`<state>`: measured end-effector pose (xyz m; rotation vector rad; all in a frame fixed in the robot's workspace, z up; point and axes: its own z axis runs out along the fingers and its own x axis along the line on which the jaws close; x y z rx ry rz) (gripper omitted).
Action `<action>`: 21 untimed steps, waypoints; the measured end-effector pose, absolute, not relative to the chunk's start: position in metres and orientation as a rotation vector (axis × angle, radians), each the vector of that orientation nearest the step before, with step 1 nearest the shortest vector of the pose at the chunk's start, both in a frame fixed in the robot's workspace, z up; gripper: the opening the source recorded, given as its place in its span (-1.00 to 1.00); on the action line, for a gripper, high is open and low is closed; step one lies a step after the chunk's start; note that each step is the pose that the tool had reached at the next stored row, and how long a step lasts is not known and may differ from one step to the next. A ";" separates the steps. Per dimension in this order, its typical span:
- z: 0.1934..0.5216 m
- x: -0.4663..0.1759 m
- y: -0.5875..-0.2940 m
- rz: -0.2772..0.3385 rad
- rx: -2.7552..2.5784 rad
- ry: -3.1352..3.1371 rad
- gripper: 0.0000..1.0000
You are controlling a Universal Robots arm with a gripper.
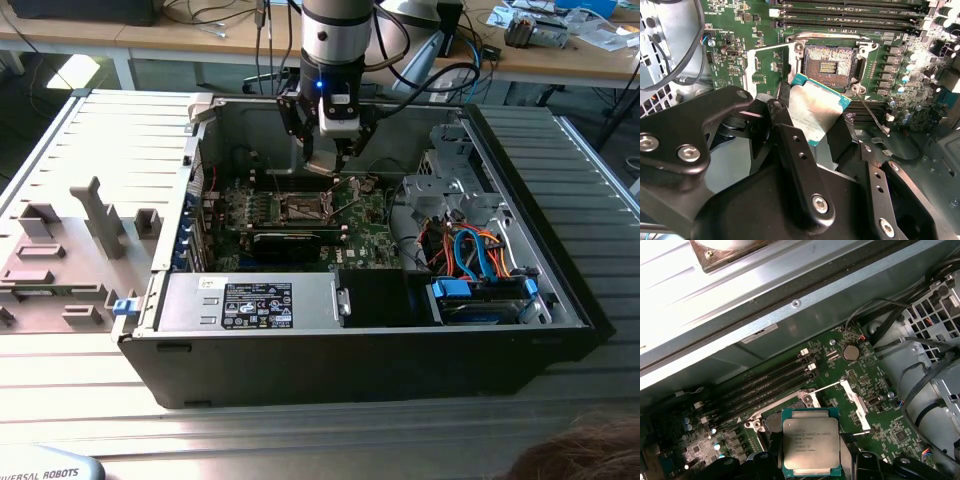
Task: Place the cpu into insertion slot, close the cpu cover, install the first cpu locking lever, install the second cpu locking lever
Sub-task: 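Place the cpu into insertion slot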
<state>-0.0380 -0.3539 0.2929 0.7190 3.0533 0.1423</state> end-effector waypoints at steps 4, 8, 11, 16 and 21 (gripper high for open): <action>0.293 -0.038 -0.354 0.142 0.723 3.052 0.08; 0.293 -0.038 -0.354 0.142 0.727 3.051 0.08; 0.292 -0.038 -0.354 0.142 0.730 3.050 0.08; 0.292 -0.038 -0.354 0.142 0.741 3.047 0.08; 0.292 -0.038 -0.354 0.142 0.758 3.043 0.08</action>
